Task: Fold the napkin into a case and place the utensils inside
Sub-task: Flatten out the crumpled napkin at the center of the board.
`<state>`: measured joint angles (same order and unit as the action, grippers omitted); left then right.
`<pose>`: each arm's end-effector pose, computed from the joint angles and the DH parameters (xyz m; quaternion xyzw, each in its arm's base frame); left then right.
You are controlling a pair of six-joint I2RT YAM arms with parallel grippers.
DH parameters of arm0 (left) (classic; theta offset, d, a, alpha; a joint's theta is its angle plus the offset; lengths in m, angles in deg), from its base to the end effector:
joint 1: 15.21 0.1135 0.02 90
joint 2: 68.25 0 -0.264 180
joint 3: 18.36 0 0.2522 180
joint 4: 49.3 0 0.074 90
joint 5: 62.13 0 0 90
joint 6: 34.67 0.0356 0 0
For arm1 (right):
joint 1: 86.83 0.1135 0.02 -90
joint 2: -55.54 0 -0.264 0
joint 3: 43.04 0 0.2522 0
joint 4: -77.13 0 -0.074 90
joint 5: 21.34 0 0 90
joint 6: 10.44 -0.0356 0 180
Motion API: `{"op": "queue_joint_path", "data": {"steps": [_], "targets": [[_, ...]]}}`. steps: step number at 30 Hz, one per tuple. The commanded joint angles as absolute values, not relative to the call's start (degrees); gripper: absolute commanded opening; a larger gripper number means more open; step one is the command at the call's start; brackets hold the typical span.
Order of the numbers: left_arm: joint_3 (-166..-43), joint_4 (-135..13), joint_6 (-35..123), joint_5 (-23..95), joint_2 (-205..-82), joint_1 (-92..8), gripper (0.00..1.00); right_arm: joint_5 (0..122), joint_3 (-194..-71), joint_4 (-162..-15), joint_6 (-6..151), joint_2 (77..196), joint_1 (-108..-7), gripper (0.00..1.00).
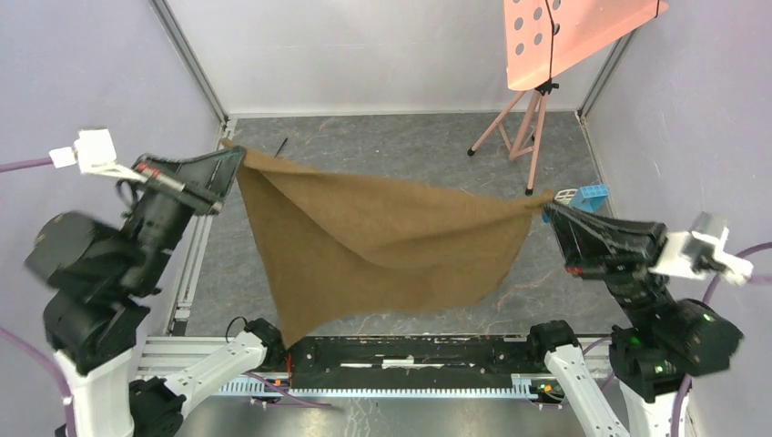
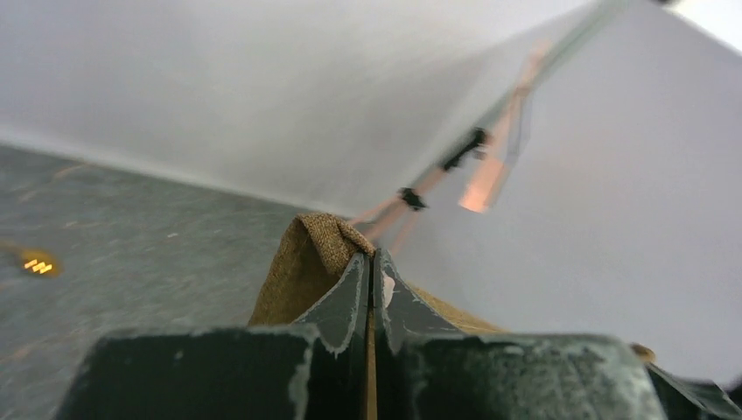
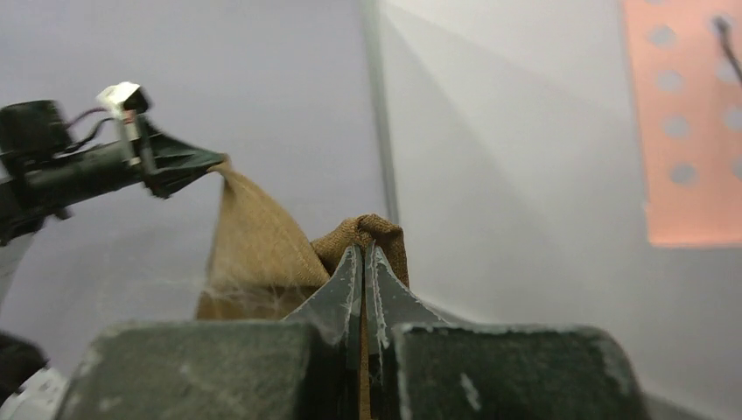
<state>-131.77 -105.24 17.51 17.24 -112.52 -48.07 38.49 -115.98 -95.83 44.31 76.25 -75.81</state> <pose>0.0261 -0.0091 0.5583 -0.0993 0.6148 -0.4044 0.6698 -0.0021 0.0178 0.4806 -0.1580 0.4103 0.4419 0.7819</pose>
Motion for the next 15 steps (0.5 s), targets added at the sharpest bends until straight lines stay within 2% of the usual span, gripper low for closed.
{"op": "queue_joint_path", "data": {"steps": [1,4,6,10,15], "targets": [[-132.2,-112.3,19.2,-2.7,-124.2,-47.9,0.02,60.5,-111.5,-84.0,46.7,81.6,-76.1,0.00],[-130.8,-111.0,20.2,-9.9,-133.3,-47.1,0.02,72.6,-106.5,-82.9,47.7,86.3,-76.1,0.00],[-130.0,-108.8,19.6,-10.0,-139.1,-43.8,0.02,78.3,-102.8,-85.2,48.3,90.5,-76.1,0.00],[-129.9,-103.9,19.6,-0.7,-154.7,-36.1,0.02,80.8,-95.3,-96.4,50.0,101.5,-76.1,0.00],[-136.7,-100.9,20.9,13.2,-175.4,-33.3,0.02,81.5,-94.2,-107.6,53.5,116.7,-76.1,0.00]]}}
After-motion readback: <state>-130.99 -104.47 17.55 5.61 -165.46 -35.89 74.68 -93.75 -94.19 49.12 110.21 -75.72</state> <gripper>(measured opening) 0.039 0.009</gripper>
